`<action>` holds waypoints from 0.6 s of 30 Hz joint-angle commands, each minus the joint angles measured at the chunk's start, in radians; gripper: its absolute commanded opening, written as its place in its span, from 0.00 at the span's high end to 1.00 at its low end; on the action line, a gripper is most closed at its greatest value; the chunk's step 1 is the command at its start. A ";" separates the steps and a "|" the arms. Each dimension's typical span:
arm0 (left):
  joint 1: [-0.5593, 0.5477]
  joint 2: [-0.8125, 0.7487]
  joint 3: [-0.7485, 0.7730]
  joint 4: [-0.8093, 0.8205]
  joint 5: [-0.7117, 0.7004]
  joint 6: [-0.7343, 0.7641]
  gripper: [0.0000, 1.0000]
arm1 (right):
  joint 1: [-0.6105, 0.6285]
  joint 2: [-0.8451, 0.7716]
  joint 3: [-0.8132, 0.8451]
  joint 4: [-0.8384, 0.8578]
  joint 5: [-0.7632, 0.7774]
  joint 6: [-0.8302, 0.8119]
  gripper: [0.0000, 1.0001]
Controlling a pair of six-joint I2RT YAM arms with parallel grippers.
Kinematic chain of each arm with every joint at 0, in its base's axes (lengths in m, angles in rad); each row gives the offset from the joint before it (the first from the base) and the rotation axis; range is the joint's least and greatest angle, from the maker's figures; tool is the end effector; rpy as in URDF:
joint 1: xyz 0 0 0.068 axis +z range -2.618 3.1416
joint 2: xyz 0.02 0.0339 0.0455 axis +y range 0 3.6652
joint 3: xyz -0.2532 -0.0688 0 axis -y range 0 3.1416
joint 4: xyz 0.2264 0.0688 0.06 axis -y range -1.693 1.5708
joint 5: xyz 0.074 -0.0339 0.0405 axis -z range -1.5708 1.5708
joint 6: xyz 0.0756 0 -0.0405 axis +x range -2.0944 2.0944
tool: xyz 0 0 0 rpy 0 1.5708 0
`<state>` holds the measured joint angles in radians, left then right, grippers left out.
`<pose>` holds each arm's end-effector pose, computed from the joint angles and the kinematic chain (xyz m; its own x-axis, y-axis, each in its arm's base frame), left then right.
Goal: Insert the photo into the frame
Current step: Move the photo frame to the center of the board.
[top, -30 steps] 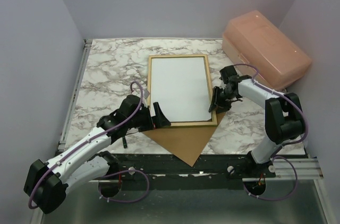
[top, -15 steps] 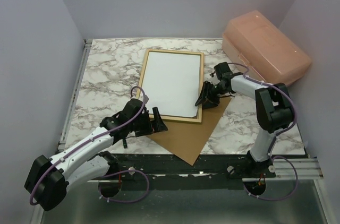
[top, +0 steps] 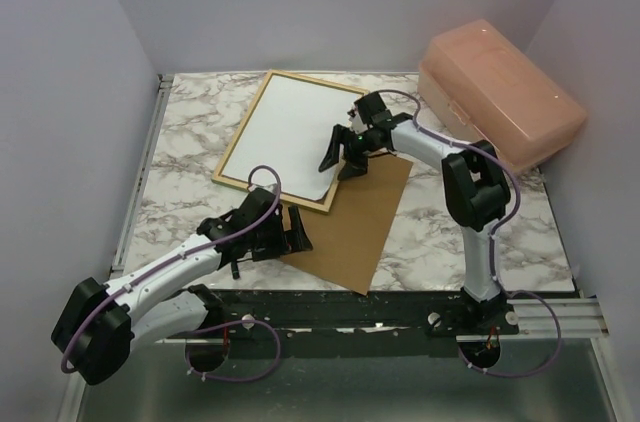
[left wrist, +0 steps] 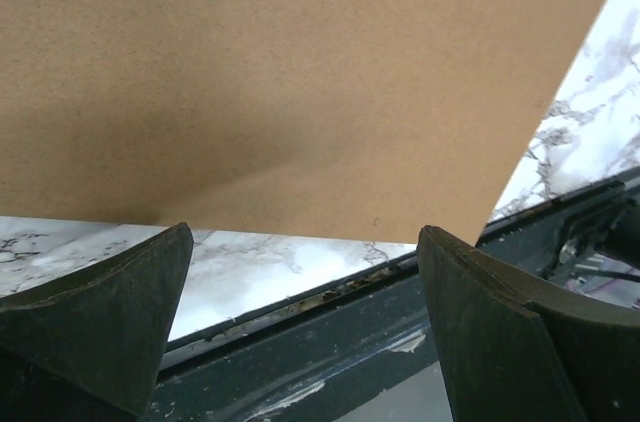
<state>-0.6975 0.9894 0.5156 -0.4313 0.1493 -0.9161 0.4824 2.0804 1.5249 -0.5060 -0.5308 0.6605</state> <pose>0.1473 -0.1381 0.1582 -0.9267 -0.2468 -0.2833 -0.0485 0.8263 -0.5611 0.3679 0.2359 0.1446 -0.9904 0.0786 -0.1139 -0.0141 0.7614 0.6481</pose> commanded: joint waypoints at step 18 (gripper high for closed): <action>-0.015 0.110 0.130 -0.186 -0.317 -0.030 0.02 | -0.018 -0.479 -0.460 0.060 0.134 0.063 0.06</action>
<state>-0.7094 1.0698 0.5690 -0.5209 -0.0074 -0.9428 0.5312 1.7782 1.2266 -0.4103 -0.4751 0.7059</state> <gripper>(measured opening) 0.984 0.935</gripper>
